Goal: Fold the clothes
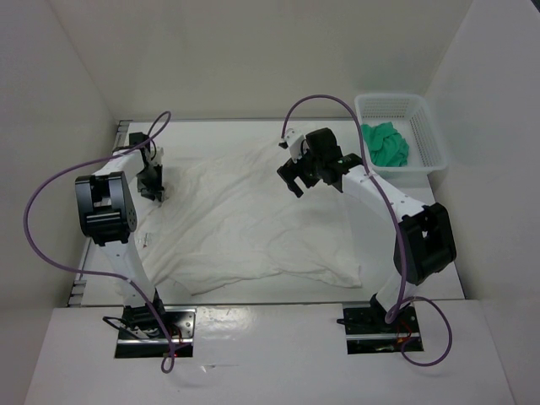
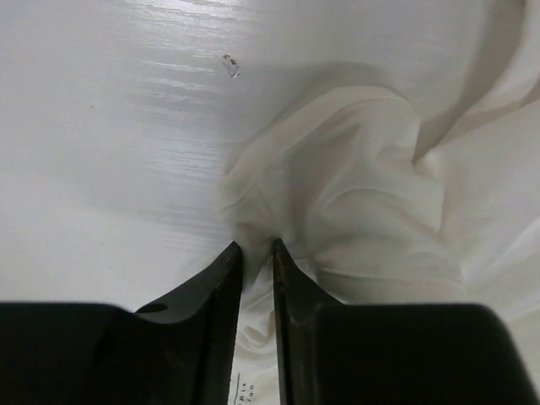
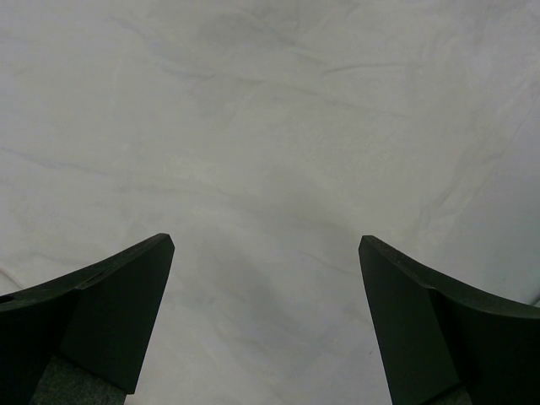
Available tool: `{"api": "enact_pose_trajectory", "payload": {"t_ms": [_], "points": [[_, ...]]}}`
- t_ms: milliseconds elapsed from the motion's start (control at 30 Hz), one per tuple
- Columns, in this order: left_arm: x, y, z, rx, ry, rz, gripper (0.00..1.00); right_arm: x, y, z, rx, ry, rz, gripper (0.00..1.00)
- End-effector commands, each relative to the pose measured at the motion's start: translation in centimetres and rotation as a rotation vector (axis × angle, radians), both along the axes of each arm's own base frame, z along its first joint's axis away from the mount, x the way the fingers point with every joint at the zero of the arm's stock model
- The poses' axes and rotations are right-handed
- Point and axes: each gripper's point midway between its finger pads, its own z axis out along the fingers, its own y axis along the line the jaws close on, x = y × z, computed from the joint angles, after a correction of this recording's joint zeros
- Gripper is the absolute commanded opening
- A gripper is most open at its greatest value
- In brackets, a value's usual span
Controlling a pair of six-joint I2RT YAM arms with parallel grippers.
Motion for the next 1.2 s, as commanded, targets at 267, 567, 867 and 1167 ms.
{"api": "enact_pose_trajectory", "payload": {"t_ms": [267, 567, 867, 1167], "points": [[1.6, 0.3, 4.9, -0.003, -0.101, -0.05, 0.21, 0.5, 0.1, 2.5, 0.038, -0.075, 0.005, 0.99], [0.9, 7.9, 11.8, 0.081, -0.246, 0.077, 0.42, 0.4, 0.3, 2.5, 0.045, -0.072, 0.013, 0.99], [-2.4, 5.0, 6.3, -0.054, -0.125, 0.007, 0.48, 0.5, 0.5, 2.9, 0.054, -0.078, 0.02, 0.99], [-2.8, 1.0, 3.3, 0.085, -0.051, -0.099, 0.58, 0.2, 0.6, 2.8, 0.056, -0.067, 0.027, 0.99]]}}
